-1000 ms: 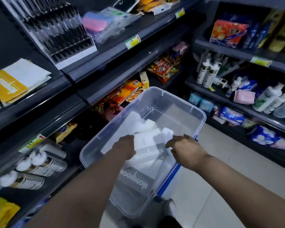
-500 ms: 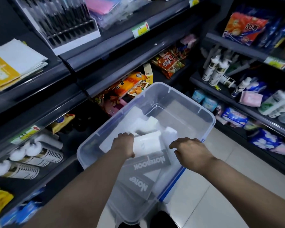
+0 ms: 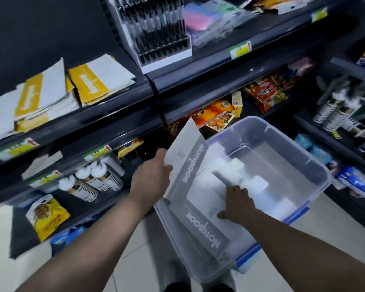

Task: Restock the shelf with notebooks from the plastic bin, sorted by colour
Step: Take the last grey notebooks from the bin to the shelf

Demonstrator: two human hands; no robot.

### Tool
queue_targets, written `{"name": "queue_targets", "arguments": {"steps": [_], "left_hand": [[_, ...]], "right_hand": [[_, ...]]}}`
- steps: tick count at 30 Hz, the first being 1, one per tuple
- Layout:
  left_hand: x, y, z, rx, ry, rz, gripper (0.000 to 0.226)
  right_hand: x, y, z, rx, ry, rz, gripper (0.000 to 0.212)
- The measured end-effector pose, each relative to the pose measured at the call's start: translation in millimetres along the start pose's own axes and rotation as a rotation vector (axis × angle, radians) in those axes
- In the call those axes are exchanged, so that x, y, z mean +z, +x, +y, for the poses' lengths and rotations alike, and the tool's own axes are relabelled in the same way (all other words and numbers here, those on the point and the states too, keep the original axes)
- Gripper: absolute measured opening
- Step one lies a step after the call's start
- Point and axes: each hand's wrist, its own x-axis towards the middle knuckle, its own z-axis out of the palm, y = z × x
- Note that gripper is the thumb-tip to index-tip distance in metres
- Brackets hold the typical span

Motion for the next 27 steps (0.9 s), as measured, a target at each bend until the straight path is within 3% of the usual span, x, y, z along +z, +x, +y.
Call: {"name": "queue_targets", "arguments": {"steps": [5, 10, 16, 20, 24, 27], "left_hand": [[2.9, -6.4, -12.6, -0.03, 0.002, -0.02, 0.022], [-0.2, -5.0, -16.6, -0.034, -0.023, -0.026, 0.02], [-11.7, 3.4, -7.9, -0.037, -0.078, 0.0, 0.028], [-23.3, 4.2, -4.0, -0.069, -0.177, 0.072, 0.035], [-39.2, -0.9, -4.3, -0.126, -0.305, 0.201, 0.039], [-53.8, -8.6, -12.8, -0.186, -0.349, 0.275, 0.044]], "right_hand": [[3.1, 6.2, -12.4, 0.1, 0.02, -0.012, 0.108], [-6.0, 7.6, -8.3, 0.08, -0.026, -0.113, 0.088], [-32.6, -6.0, -0.5, 0.007, 0.478, -0.14, 0.064], [-57.3, -25.4, 22.4, 0.013, 0.678, -0.011, 0.053], [-89.7, -49.4, 31.8, -0.029, 0.889, 0.143, 0.061], [-117.2, -73.2, 14.8, -0.174, 0.856, 0.261, 0.077]]}}
